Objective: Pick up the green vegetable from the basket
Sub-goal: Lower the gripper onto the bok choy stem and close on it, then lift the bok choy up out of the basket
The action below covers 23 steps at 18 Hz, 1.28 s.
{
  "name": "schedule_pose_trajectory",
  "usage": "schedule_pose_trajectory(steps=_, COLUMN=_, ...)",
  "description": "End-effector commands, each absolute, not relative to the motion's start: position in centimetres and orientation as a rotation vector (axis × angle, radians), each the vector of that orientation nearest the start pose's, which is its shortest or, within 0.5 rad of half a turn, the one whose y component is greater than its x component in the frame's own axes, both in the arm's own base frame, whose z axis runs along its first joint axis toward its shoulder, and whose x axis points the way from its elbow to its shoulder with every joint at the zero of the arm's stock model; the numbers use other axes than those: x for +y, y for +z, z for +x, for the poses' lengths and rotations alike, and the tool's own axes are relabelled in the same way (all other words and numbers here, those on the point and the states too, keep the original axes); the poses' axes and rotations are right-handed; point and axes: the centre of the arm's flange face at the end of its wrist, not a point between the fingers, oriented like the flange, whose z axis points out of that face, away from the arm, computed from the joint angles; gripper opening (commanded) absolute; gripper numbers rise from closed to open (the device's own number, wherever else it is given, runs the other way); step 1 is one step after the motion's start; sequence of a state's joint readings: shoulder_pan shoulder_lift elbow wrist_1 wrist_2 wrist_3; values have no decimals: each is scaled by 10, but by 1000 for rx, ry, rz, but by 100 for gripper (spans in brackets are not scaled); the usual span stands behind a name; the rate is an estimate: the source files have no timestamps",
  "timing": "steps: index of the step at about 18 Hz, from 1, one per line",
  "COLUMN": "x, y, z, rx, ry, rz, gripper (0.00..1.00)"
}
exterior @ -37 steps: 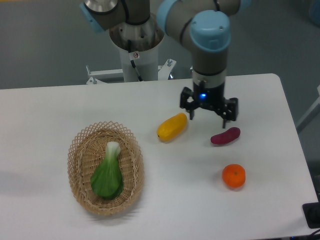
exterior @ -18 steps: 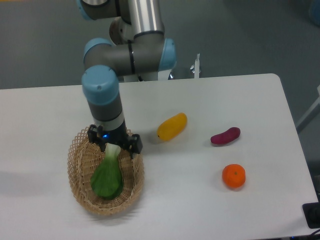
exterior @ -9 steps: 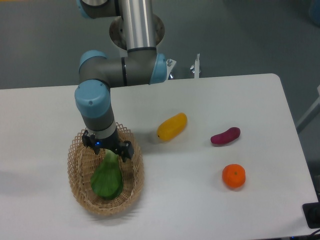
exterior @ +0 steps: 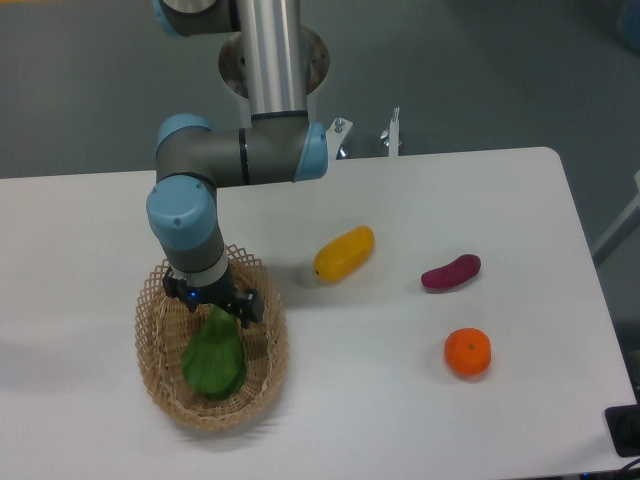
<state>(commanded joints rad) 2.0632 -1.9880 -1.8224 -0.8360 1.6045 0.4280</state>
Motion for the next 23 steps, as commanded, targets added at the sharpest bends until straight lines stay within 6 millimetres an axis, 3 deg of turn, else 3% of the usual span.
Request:
schedule_pose_trajectory(steps=2, x=578, y=214, z=-163, rx=-102, ry=92, rz=-3098, gripper=99)
schedule_pose_trajectory(steps=3, x=577, y=213, z=-163, rx=-100, ry=102, rz=-3102, gripper=92)
schedule_pose_trajectory(steps=6, x=577, y=209, z=-163, rx=-95, ry=103, rz=-3111, gripper=86)
schedule_pose_trajectory(steps=13, x=577, y=213, z=-162, rx=-90, ry=109, rz=-3105, gripper=44)
schedule_pose_trajectory(steps=16, x=576, y=217, z=-163, rx=-88, ry=111, rz=-3099, gripper=38)
schedule_pose_trajectory(steps=23, x=576, y=230, z=-165, rx=-8, ry=129, rz=-3081, gripper=37)
